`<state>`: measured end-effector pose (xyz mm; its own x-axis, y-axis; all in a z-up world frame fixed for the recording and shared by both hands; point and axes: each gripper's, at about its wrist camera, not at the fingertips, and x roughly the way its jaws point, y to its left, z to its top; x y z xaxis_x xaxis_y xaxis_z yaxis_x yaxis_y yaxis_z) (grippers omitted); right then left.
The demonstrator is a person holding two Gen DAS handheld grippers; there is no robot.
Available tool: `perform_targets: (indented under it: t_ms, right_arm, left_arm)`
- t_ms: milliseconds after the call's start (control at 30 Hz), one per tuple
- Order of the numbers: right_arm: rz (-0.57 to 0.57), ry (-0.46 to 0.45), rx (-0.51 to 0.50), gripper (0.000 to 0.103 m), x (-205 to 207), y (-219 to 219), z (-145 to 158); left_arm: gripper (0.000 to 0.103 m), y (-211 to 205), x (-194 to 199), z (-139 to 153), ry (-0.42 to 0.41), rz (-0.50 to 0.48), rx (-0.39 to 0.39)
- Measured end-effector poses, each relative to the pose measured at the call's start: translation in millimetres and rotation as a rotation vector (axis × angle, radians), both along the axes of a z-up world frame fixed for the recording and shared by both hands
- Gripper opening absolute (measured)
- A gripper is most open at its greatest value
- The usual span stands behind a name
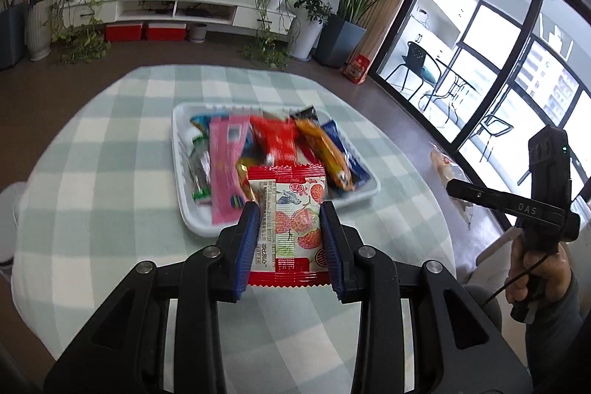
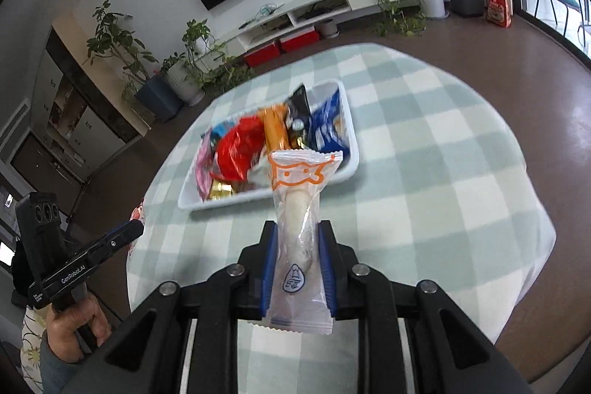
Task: Organize snacks
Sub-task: 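Carry both packets over the white tray and lower them inside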
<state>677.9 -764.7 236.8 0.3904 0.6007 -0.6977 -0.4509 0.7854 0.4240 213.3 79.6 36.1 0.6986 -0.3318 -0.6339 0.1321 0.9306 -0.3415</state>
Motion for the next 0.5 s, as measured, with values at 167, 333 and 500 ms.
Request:
perform_targets:
  t_ms: [167,333,500]
  right_arm:
    - [0.029,-0.089,0.021,0.024,38.4,37.6,41.7]
    - [0.093,-0.09,0.01,0.024,63.7,95.1,42.1]
    - [0.14,-0.038,-0.053,0.024,74.3,137.2,5.8]
  left_arm:
    - [0.031,16.8,66.6,30.5,-0.023,0.016,0.0]
    - [0.031,15.6,128.5,23.9,0.013,0.018,0.033]
    - [0.031,7.9,167.0,-4.6,0.061,0.0,0.057]
